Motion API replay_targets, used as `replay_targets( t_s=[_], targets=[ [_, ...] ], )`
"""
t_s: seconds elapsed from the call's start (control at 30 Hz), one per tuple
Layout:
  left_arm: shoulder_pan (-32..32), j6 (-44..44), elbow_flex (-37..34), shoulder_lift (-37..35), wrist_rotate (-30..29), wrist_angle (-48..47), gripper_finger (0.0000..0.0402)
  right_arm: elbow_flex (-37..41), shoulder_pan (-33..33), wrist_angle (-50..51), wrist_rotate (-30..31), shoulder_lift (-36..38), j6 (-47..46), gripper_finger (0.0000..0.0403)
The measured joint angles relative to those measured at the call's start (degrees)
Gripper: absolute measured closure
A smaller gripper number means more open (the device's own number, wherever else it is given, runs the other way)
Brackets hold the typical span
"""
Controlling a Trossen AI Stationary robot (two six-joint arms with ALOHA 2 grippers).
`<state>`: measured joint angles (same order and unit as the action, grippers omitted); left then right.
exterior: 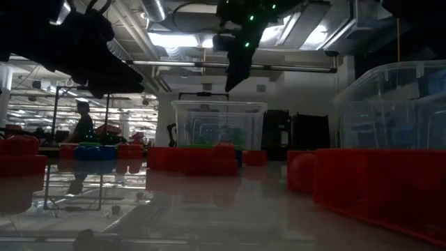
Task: Sort blocks
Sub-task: Put the green game piece into the top transparent bin
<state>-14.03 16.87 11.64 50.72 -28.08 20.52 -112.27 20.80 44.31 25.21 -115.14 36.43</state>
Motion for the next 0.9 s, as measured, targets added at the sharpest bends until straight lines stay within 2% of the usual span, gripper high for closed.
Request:
replay_targets(
  t_s=[0.2,0.37,0.5,0.57,0.73,0.9],
  targets=[
    [5.6,-3.02,1.77,0.0,-1.57,-1.25,0.0214,-0.07,-4.69,8.29,-3.87,4.69,1.6,0.0075],
    [14.8,-5.54,9.02,-0.04,-3.0,-14.53,0.0214,6.59,-8.3,7.58,-4.28,8.81,2.25,0.0079],
    [24.31,-4.35,15.4,-0.01,-5.94,-30.08,0.0214,18.52,-8.94,-1.77,-4.73,13.51,2.44,0.0079],
    [29.82,-3.99,17.84,0.0,-6.33,-34.38,0.0214,24.91,-8.93,-8.96,-7.35,16.19,2.44,0.0079],
    [43.34,-6.77,20.36,1.04,-6.38,-37.08,0.0214,39.08,-8.86,-26.57,-14.85,20.95,2.78,0.0079],
    [54.69,-7.75,23.0,7.25,-3.84,-40.92,0.0214,45.29,-8.86,-34.01,-23.01,21.93,3.12,0.0079]
  ],
)
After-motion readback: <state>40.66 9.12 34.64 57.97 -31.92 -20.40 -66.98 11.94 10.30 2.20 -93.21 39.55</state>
